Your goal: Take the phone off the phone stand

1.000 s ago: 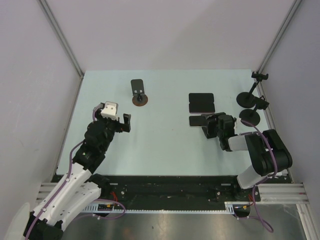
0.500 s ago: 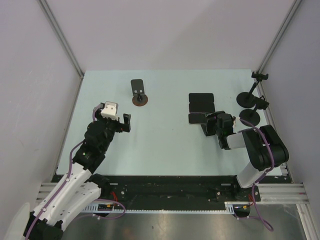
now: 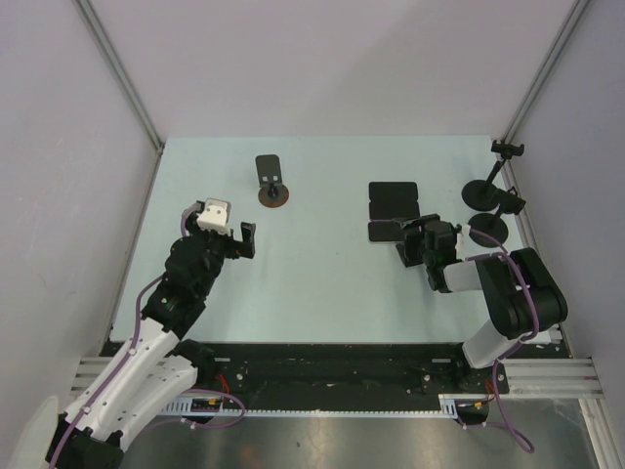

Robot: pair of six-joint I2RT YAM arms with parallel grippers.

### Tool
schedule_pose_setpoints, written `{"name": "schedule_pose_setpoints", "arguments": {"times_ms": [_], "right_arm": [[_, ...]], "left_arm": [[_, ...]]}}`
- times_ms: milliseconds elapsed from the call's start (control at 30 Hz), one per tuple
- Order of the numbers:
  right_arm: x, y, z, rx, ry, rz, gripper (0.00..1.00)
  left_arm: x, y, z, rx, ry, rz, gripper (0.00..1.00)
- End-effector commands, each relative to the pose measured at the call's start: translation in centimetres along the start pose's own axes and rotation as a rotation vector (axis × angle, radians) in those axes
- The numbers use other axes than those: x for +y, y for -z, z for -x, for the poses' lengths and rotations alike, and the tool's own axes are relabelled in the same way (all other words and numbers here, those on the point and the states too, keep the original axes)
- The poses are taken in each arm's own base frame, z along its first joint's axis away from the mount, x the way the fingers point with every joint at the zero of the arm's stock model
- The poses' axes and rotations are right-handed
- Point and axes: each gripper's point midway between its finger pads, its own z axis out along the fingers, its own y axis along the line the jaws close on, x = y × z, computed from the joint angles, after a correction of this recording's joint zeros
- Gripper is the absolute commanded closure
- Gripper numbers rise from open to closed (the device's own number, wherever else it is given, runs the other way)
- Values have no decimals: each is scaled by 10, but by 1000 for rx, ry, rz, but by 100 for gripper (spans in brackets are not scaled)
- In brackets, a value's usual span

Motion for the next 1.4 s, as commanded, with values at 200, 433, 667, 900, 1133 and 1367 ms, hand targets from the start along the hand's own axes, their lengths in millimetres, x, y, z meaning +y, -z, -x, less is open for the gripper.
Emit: {"name": "schedule_pose_setpoints", "arguments": {"times_ms": [200, 433, 667, 900, 1133, 1367], "right_arm": [[2, -10, 9, -43, 31, 17, 13], [3, -4, 9, -16, 124, 15, 5], [12, 23, -7, 26, 364, -37, 0], [70, 29, -30, 41, 736, 57, 0], [108, 5, -77, 173, 1010, 89, 0], [83, -18, -121, 351, 1167, 31, 0]], "left_arm": [[3, 1, 7, -35, -12, 10, 0], [3, 1, 7, -35, -12, 10, 0], [3, 0, 6, -31, -13, 10, 0], [2, -1, 4, -22, -11, 6, 0], [3, -1, 3, -20, -11, 12, 0], [3, -2, 2, -16, -15, 15, 0]]}}
